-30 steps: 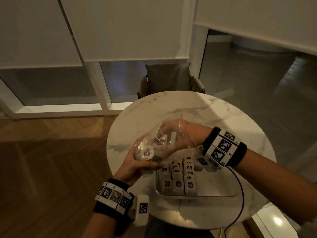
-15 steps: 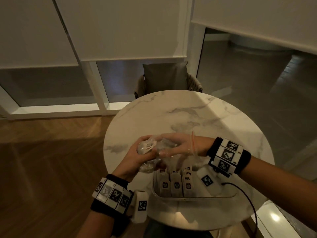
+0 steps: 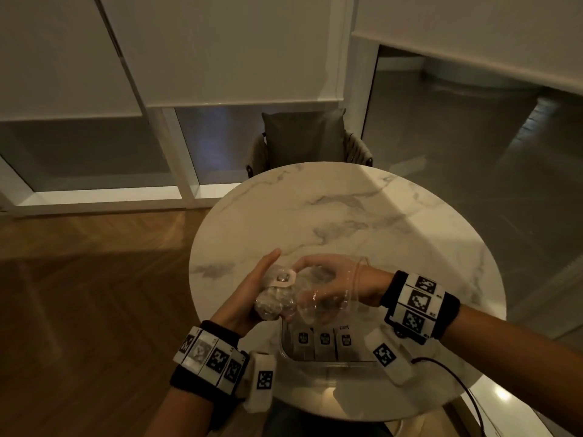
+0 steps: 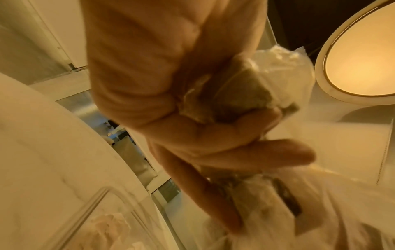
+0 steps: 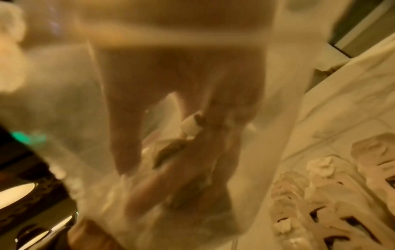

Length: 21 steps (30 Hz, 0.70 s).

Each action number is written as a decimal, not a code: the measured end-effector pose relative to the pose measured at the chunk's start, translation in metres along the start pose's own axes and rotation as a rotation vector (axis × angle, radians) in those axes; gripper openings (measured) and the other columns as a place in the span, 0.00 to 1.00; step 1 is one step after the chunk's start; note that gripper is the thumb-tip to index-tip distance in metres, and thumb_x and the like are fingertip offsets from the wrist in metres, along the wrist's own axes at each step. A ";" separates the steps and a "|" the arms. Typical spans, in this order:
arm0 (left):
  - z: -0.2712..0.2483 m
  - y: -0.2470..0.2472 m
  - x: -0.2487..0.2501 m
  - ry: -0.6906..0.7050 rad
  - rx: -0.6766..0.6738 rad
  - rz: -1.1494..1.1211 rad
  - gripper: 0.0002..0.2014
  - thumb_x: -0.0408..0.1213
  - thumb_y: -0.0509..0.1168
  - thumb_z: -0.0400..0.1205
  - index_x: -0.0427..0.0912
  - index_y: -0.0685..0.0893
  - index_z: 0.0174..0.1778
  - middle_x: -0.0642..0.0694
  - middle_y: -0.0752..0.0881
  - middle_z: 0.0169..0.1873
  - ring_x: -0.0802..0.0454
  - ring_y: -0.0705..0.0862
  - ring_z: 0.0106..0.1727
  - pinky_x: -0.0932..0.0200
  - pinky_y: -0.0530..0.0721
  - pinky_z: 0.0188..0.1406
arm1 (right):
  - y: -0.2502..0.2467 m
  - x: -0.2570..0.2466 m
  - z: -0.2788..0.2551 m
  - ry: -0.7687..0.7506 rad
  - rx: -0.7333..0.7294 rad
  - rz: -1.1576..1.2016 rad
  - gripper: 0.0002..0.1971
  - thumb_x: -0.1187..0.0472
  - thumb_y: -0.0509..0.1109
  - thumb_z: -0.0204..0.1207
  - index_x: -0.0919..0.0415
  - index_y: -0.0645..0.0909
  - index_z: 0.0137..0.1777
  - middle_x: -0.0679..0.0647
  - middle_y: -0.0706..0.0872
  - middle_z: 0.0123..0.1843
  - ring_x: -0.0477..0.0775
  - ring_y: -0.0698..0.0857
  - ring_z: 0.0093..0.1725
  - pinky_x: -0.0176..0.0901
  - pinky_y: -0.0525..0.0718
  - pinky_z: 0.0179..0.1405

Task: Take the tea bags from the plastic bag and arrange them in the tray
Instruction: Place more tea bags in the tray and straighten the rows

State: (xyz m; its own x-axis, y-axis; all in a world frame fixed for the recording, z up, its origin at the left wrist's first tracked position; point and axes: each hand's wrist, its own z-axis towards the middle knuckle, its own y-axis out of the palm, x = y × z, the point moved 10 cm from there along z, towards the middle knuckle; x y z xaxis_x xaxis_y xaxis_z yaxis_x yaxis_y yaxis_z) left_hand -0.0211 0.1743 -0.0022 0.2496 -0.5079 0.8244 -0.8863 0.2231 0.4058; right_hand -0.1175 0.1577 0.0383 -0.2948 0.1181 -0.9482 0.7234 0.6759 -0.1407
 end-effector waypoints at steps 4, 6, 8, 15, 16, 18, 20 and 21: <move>0.002 -0.001 0.003 0.053 0.033 0.051 0.23 0.57 0.65 0.78 0.38 0.88 0.47 0.40 0.87 0.34 0.49 0.83 0.27 0.61 0.82 0.22 | -0.011 -0.005 0.000 -0.053 0.074 0.126 0.16 0.70 0.80 0.69 0.64 0.82 0.55 0.64 0.87 0.55 0.61 0.88 0.53 0.56 0.90 0.46; 0.003 -0.006 0.002 0.063 0.052 0.018 0.19 0.55 0.66 0.78 0.41 0.89 0.46 0.42 0.87 0.34 0.50 0.83 0.26 0.62 0.80 0.21 | -0.017 -0.008 -0.003 -0.041 0.076 0.183 0.15 0.69 0.80 0.69 0.64 0.82 0.55 0.60 0.87 0.54 0.63 0.88 0.52 0.57 0.90 0.42; 0.005 -0.014 -0.002 0.064 0.076 0.000 0.20 0.54 0.68 0.77 0.40 0.87 0.53 0.42 0.87 0.38 0.51 0.83 0.29 0.61 0.81 0.23 | -0.025 -0.013 -0.007 -0.046 0.093 0.190 0.15 0.71 0.78 0.70 0.66 0.82 0.55 0.58 0.88 0.53 0.61 0.89 0.51 0.52 0.90 0.36; 0.001 -0.032 -0.007 0.170 0.155 -0.120 0.14 0.40 0.65 0.80 0.40 0.83 0.59 0.44 0.89 0.37 0.56 0.85 0.26 0.65 0.80 0.19 | -0.067 -0.051 -0.025 -0.192 0.275 0.041 0.11 0.74 0.77 0.69 0.64 0.87 0.51 0.53 0.90 0.50 0.56 0.91 0.48 0.51 0.91 0.34; 0.001 -0.039 -0.009 0.173 0.170 -0.151 0.14 0.40 0.64 0.81 0.39 0.82 0.60 0.44 0.89 0.38 0.55 0.86 0.27 0.65 0.81 0.19 | -0.078 -0.053 -0.029 -0.207 0.337 0.078 0.12 0.74 0.78 0.68 0.63 0.87 0.50 0.53 0.90 0.49 0.55 0.91 0.47 0.49 0.91 0.33; 0.002 -0.054 -0.013 0.151 0.198 -0.223 0.15 0.42 0.63 0.83 0.37 0.82 0.61 0.44 0.90 0.38 0.54 0.88 0.31 0.65 0.82 0.21 | -0.100 -0.058 -0.041 -0.248 0.463 0.154 0.11 0.73 0.78 0.67 0.62 0.87 0.48 0.53 0.89 0.48 0.52 0.91 0.45 0.45 0.91 0.32; 0.008 -0.074 -0.016 0.122 0.252 -0.300 0.17 0.45 0.63 0.84 0.37 0.84 0.60 0.43 0.91 0.42 0.52 0.89 0.37 0.64 0.84 0.26 | -0.118 -0.060 -0.052 -0.284 0.560 0.214 0.10 0.73 0.78 0.67 0.61 0.87 0.46 0.53 0.89 0.49 0.50 0.91 0.45 0.43 0.90 0.32; 0.012 -0.086 -0.016 0.116 0.289 -0.342 0.17 0.45 0.63 0.84 0.38 0.84 0.61 0.43 0.91 0.45 0.52 0.90 0.40 0.62 0.86 0.30 | -0.123 -0.059 -0.056 -0.292 0.589 0.235 0.10 0.73 0.78 0.67 0.61 0.87 0.46 0.53 0.89 0.49 0.50 0.91 0.44 0.42 0.90 0.32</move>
State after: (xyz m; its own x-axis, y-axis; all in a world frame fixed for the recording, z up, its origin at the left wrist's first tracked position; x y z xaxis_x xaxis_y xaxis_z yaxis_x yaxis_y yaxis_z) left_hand 0.0465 0.1531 -0.0554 0.5737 -0.4118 0.7080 -0.8140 -0.1908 0.5486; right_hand -0.2240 0.1077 0.1276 0.0313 -0.0435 -0.9986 0.9899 0.1399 0.0249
